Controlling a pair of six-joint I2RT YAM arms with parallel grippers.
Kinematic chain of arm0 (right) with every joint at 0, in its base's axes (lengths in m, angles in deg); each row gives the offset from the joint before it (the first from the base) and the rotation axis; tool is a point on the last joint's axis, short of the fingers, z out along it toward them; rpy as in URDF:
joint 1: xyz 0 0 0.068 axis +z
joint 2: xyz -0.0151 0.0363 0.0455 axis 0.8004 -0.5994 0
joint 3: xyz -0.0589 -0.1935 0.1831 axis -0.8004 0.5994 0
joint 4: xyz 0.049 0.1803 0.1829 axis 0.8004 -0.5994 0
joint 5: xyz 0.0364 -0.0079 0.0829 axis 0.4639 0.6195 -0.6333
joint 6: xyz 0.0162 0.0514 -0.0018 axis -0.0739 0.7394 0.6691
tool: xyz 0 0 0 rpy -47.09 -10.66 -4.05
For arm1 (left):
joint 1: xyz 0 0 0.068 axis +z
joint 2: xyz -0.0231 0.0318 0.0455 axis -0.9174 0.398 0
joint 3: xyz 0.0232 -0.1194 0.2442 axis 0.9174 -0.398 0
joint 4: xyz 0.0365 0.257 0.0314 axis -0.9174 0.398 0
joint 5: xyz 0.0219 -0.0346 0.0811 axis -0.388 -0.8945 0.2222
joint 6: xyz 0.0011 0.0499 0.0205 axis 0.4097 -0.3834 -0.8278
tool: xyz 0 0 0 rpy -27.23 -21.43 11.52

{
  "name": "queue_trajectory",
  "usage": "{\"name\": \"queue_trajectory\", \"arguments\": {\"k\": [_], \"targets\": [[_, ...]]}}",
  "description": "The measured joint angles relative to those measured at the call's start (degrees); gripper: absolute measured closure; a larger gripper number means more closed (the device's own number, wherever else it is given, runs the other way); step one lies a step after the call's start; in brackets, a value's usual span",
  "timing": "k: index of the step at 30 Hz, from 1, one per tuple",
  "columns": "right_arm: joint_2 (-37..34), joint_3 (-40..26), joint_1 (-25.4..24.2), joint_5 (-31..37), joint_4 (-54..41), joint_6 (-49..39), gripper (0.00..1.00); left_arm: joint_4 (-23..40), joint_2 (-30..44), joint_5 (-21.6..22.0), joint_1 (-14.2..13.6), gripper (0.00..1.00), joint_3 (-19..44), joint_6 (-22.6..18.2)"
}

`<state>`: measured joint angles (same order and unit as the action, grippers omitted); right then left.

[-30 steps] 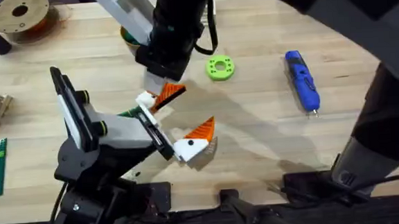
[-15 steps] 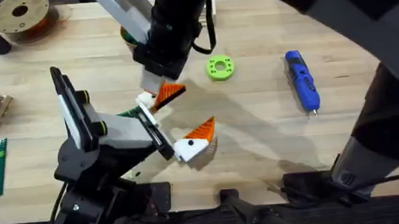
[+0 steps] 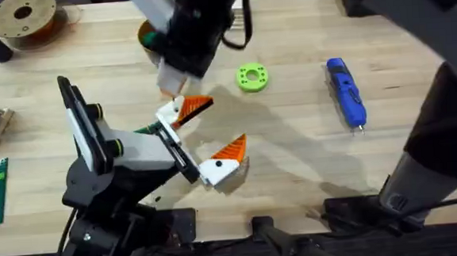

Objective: Pick up the gripper from the table and insert it into the empty holder that is missing its gripper. Then pick up a screw, insert it into the mounting hole, and use the screwdriver to tighten it. Finally, clean up the table by picking up the vegetable and placing it into the bucket.

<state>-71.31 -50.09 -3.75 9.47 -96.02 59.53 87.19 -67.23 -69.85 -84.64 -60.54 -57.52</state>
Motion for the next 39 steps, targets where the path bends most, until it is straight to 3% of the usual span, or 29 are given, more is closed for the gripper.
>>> {"name": "queue_trajectory", "arguments": {"k": [16, 25, 39], "targets": [[3.44, -2.15, 0.25, 1.58, -2.76, 0.00, 0.995, 0.00, 0.00, 0.00, 0.00, 0.013, 0.00, 0.00], [-1.38, -2.15, 1.14, 1.51, -3.31, -0.02, 0.995, 0.00, 0.00, 0.00, 0.00, 0.014, 0.00, 0.02], [-1.87, -2.15, 1.69, 1.36, -3.81, -0.02, 0.995, 0.00, 0.00, -0.02, 0.00, 0.014, 0.00, 0.00]]}}
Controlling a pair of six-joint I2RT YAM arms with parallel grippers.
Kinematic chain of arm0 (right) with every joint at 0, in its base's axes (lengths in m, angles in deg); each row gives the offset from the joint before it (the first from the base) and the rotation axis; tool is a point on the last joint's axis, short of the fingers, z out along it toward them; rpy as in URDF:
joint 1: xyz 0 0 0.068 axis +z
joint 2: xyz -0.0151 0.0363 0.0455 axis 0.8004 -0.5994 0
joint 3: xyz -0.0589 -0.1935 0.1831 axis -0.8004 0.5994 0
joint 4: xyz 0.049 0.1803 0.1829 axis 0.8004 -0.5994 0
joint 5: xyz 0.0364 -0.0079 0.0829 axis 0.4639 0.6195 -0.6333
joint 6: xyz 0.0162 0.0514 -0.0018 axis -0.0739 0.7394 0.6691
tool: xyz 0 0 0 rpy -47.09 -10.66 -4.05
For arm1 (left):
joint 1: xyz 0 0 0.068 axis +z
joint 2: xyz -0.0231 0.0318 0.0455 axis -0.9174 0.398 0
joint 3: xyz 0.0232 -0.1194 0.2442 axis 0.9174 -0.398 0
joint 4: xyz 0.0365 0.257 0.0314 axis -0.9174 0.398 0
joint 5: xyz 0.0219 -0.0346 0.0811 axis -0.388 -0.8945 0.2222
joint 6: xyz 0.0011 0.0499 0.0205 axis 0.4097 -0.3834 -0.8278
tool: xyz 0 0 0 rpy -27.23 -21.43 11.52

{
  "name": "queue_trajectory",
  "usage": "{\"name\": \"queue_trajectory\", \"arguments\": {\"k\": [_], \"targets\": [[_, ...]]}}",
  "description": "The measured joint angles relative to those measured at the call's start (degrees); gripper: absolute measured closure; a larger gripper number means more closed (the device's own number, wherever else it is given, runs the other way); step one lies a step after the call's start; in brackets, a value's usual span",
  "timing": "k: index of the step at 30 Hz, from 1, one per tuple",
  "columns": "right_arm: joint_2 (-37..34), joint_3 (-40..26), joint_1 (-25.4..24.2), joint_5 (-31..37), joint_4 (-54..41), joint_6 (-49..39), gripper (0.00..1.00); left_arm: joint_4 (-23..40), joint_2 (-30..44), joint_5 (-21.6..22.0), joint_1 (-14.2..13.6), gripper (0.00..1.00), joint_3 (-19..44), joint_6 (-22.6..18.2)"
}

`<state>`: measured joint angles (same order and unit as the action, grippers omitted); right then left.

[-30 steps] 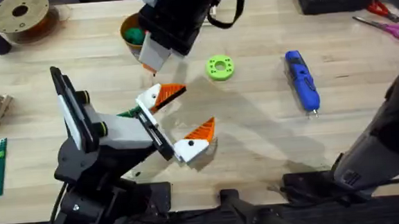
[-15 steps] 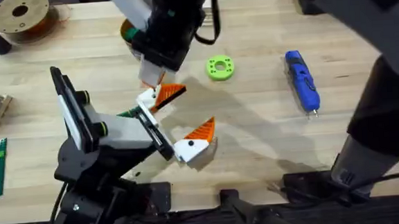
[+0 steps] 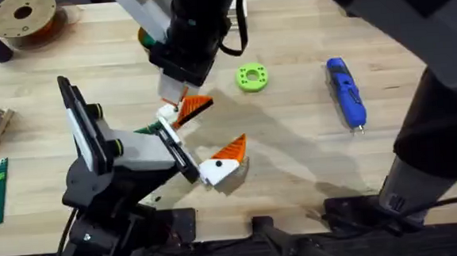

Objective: Pick up the gripper from the table and insert it into the empty holder that is missing its gripper. Then pick up a screw, insert it into the mounting hole, and use the screwdriver to tighten it. Finally, clean up the table by picking up the vegetable and placing it into the bucket.

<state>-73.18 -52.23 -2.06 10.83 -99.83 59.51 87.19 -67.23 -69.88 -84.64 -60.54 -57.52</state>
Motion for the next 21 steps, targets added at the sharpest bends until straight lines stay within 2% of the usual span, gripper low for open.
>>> {"name": "queue_trajectory", "arguments": {"k": [17, 18, 21], "targets": [[-3.06, 0.00, -0.02, -1.44, -0.06, -0.38, 0.983, 0.02, 0.00, 0.00, 0.00, 0.014, 0.00, 0.26], [-3.06, 0.00, -0.02, -1.52, -0.14, -0.42, 0.878, 0.04, 0.00, 0.02, 0.00, 0.014, 0.00, 0.27], [-3.06, -0.20, -0.07, -2.43, -0.11, -0.46, 0.439, 0.05, 0.00, 0.00, 0.00, 0.014, 0.00, 0.66]]}}
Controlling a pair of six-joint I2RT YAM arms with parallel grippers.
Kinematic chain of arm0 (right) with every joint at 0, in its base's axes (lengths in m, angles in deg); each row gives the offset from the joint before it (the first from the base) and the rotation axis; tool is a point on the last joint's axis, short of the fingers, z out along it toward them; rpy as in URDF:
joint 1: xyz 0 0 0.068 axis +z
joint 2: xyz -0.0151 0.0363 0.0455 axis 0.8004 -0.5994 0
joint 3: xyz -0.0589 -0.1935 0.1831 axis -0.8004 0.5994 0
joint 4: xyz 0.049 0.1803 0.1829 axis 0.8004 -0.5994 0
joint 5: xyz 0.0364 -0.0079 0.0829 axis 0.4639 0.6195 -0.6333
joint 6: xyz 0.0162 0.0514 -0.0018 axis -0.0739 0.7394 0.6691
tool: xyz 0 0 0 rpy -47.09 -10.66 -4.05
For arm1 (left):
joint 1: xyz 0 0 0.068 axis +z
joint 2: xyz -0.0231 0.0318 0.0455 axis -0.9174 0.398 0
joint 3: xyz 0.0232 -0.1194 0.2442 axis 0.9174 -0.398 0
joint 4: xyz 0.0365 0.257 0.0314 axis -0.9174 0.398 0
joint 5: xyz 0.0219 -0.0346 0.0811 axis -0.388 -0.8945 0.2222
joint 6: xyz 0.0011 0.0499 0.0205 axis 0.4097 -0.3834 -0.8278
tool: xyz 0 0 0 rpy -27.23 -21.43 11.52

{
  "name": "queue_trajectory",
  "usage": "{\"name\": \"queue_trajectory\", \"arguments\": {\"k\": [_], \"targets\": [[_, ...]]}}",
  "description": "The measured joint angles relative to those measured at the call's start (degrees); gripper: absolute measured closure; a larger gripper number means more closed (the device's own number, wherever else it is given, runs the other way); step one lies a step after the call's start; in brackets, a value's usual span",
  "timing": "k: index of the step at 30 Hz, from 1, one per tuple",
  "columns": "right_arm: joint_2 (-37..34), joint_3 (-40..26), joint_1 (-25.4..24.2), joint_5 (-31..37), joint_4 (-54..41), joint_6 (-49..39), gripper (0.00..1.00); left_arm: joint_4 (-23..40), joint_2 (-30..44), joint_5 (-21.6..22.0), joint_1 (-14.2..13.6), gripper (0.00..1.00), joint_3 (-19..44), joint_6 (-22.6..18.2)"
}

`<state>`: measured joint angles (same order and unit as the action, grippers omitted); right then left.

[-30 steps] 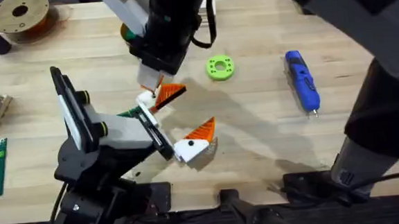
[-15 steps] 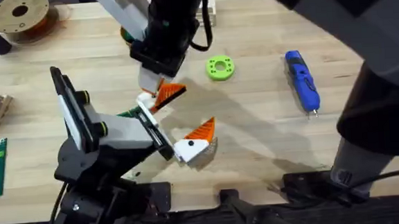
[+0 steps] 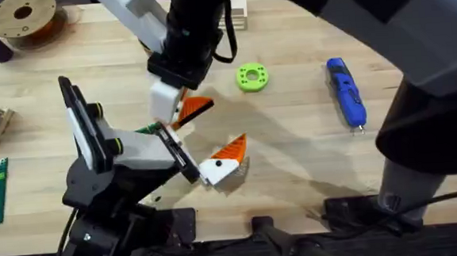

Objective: Pick up the gripper from the table and insert it into the empty holder that is missing its gripper. Then pick up a screw, insert it into the mounting hole, and use the screwdriver to tighten it. Finally, clean up the table by picking up the vegetable and placing it into the bucket.

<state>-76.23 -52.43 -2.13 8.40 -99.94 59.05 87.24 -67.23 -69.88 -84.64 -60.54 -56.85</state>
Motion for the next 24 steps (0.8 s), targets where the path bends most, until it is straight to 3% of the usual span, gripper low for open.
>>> {"name": "queue_trajectory", "arguments": {"k": [2, 3, 10, 24], "targets": [[0.06, -0.25, -0.14, -0.30, 0.13, -0.34, 0.181, -0.02, 0.00, -0.02, 0.00, 0.014, 0.00, 0.25], [0.11, -0.28, -0.31, -0.08, 0.06, -0.37, 0.149, -0.07, -0.05, 0.00, 0.00, 0.014, 0.00, 0.12], [0.98, -0.28, -3.60, 0.32, -0.09, -0.37, 0.136, -0.05, -0.07, 0.00, 0.00, 0.014, 0.00, -0.27], [10.76, -0.28, -12.20, 0.73, -5.32, -0.37, 0.134, -0.05, -0.07, 0.00, 0.00, 0.014, 0.00, -0.64]]}}
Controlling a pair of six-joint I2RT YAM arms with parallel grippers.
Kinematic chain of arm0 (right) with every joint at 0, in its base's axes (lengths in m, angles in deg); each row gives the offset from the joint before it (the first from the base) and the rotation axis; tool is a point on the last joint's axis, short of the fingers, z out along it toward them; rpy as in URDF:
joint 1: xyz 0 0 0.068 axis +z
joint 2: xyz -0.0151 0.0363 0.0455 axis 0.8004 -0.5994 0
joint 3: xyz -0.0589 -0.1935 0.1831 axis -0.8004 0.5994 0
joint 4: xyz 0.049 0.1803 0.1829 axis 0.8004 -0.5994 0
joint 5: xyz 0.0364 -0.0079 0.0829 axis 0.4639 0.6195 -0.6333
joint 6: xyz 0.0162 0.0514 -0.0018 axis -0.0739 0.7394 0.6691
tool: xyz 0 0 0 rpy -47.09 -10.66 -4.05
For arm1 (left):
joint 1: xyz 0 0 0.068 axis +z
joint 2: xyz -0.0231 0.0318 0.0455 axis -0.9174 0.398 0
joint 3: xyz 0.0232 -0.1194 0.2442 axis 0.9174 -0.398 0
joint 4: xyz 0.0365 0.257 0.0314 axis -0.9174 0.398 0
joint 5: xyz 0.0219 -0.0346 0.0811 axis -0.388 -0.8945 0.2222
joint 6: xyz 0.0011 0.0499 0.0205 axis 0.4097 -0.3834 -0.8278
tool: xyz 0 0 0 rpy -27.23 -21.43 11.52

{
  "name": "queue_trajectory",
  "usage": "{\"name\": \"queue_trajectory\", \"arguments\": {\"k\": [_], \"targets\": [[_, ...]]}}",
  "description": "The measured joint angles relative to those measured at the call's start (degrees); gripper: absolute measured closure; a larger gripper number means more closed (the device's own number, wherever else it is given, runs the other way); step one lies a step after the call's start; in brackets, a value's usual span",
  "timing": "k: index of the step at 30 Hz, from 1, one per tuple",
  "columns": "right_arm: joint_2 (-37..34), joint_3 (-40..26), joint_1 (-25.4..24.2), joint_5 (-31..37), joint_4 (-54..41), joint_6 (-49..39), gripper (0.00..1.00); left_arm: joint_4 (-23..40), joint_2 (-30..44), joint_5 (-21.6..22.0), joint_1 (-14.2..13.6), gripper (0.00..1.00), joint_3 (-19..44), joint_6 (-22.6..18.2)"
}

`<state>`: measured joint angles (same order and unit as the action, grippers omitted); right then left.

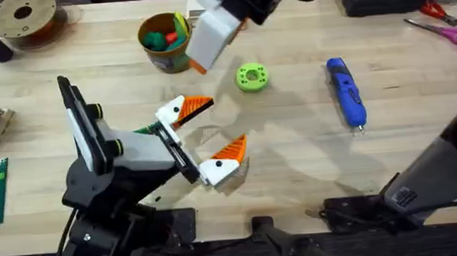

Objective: Pick up the gripper from the table and insert it into the empty holder that is missing its gripper. Then pick up a screw, insert it into the mounting hole, and use the screwdriver to tighten it. Finally, clean up the table by picking up the vegetable and placing it into the bucket.

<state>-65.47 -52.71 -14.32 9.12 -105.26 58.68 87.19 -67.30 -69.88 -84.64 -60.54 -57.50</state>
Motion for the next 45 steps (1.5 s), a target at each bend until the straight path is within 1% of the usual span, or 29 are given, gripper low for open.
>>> {"name": "queue_trajectory", "arguments": {"k": [5, 9, 11, 16, 18, 23, 26, 29, 30, 31, 32, 33, 34, 35, 36, 41, 45], "targets": [[0.44, 0.64, -1.03, 0.10, -0.83, 0.00, 0.134, 0.00, 0.00, 0.02, 0.00, 0.014, 0.00, 0.00], [3.81, 6.75, -1.41, 0.83, 2.62, 0.37, 0.133, 0.00, 0.00, 0.02, 0.00, 0.014, 0.00, -0.02], [6.24, 11.89, -1.93, 0.90, 4.88, 0.94, 0.134, 0.00, 0.00, 0.02, 0.00, 0.014, 0.00, -0.02], [15.86, 29.70, -4.69, 1.32, 13.99, 4.37, 0.133, 0.00, 0.00, 0.02, 0.00, 0.014, 0.00, -0.02], [21.41, 36.85, -5.66, 1.47, 17.90, 6.14, 0.133, 0.00, 0.00, 0.02, 0.00, 0.014, 0.00, -0.02], [38.66, 53.88, -5.99, 0.22, 25.76, 11.08, 0.131, 0.00, 0.00, 0.02, 0.00, 0.014, 0.00, -0.02], [47.33, 61.90, -5.99, -1.71, 29.21, 15.15, 0.131, -0.01, 0.00, 0.02, 0.00, 0.014, 0.00, -0.02], [53.13, 67.83, -5.99, -3.93, 32.12, 18.73, 0.131, 0.00, 0.00, 0.02, 0.00, 0.013, 0.00, -0.02], [57.33, 71.69, -5.99, -6.71, 34.36, 20.49, 0.129, 0.00, 0.00, 0.02, 0.00, 0.079, 0.00, -0.02], [58.30, 72.17, -5.99, -7.38, 34.52, 20.84, 0.129, 0.00, 0.00, 0.02, 0.00, 0.156, 0.00, -0.03], [59.14, 72.42, -5.99, -7.93, 34.60, 21.20, 0.129, 0.00, 0.00, 0.02, 0.00, 0.262, 0.00, 0.00], [59.94, 72.52, -5.99, -8.43, 34.68, 21.48, 0.129, 0.00, 0.00, 0.02, 0.00, 0.420, 0.00, -0.02], [60.51, 72.52, -5.99, -8.79, 34.69, 21.54, 0.129, 0.00, 0.00, 0.02, 0.00, 0.551, 0.00, -0.04], [61.73, 72.52, -5.99, -9.43, 34.85, 21.85, 0.129, -0.02, 0.00, 0.03, 0.00, 0.964, 0.00, -0.35], [61.79, 72.52, -5.99, -9.55, 34.86, 21.93, 0.128, -0.02, 0.00, 0.02, 0.00, 0.989, 0.00, -0.27], [61.74, 72.57, -5.99, -9.55, 34.96, 22.21, 0.129, -0.02, 0.00, 0.02, 0.00, 0.996, 0.00, -0.26], [61.73, 72.57, -6.01, -6.94, 34.50, 22.87, 0.129, 0.00, 0.00, 0.02, 0.00, 0.996, 0.00, -0.26]]}}
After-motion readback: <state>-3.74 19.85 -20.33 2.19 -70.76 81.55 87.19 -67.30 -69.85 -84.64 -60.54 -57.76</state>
